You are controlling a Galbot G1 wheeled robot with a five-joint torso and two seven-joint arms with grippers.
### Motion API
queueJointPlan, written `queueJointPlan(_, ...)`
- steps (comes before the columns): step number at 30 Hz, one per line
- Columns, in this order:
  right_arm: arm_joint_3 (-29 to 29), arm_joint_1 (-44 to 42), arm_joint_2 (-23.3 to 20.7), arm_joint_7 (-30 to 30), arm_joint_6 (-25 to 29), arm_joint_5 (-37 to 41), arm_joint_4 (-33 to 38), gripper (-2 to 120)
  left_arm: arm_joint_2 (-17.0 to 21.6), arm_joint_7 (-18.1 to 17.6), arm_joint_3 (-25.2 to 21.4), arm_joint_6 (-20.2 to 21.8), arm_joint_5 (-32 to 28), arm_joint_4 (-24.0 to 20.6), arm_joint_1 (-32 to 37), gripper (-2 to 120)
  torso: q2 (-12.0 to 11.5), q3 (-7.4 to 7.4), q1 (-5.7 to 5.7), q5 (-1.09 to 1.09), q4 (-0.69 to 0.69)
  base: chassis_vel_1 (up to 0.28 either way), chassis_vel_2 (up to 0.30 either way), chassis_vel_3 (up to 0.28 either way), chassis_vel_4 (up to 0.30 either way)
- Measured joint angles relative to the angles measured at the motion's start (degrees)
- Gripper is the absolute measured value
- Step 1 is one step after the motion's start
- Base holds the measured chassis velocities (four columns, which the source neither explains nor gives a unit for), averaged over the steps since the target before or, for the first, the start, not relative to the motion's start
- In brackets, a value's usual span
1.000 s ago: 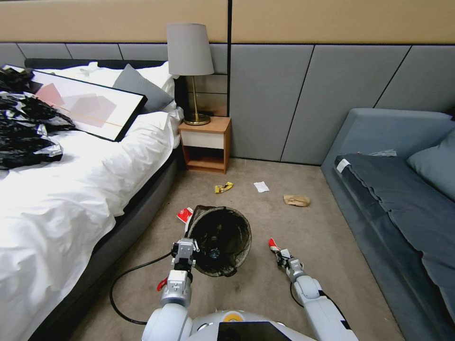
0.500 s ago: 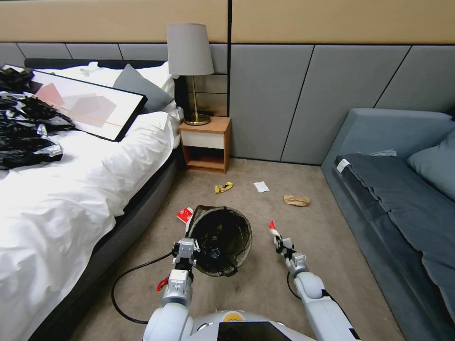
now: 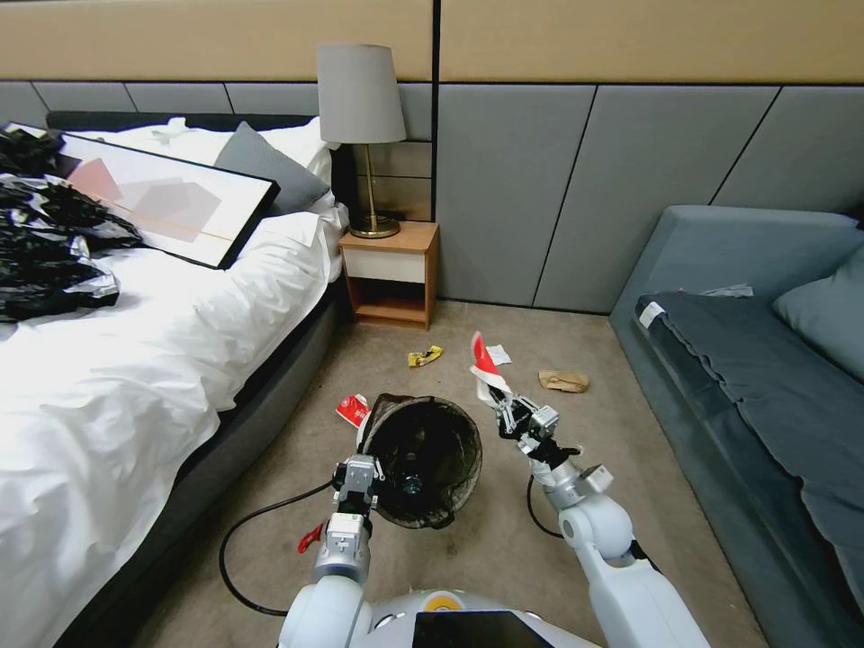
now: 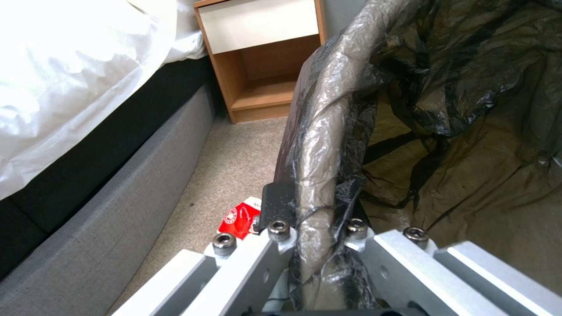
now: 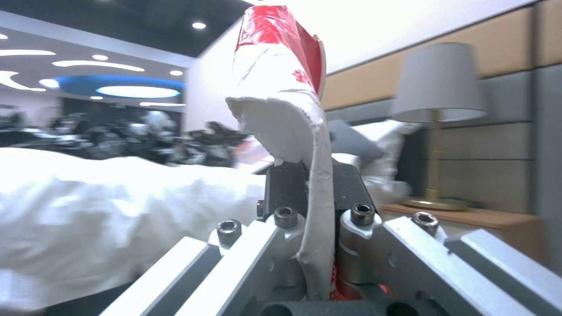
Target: Pick up the trash bin, then pick up the garbage from the floor and place it into the trash bin.
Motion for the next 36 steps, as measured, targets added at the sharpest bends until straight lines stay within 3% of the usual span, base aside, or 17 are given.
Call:
queueJointPlan(12,-7.44,-2.51,-2.24,-0.68,0.23,-5.43,-1.51,0,-0.20,0.05,0.14,0.01,0.14,0.23,-0.21,0,0.00,0.00,0.00,0.00,0.00,0.000,0.000,0.000,0.000)
queueJointPlan(32,-8.74,-2.14,-0.88,0.21,1.83,-9.04,-11.30,0,-0.18,0.12,0.83,-0.12,0.56,0.33,-0.31,0,0.00,0.00,0.00,0.01,0.00,0.000,0.000,0.000,0.000)
queueJointPlan(36,-8.74,-2.05,-0.71,0.82,1.81,-10.08,-11.94,12,-0.16,0.12,0.87,-0.14,0.58,0.39,-0.39,0,0.00,0.00,0.00,0.00,0.00,0.000,0.000,0.000,0.000)
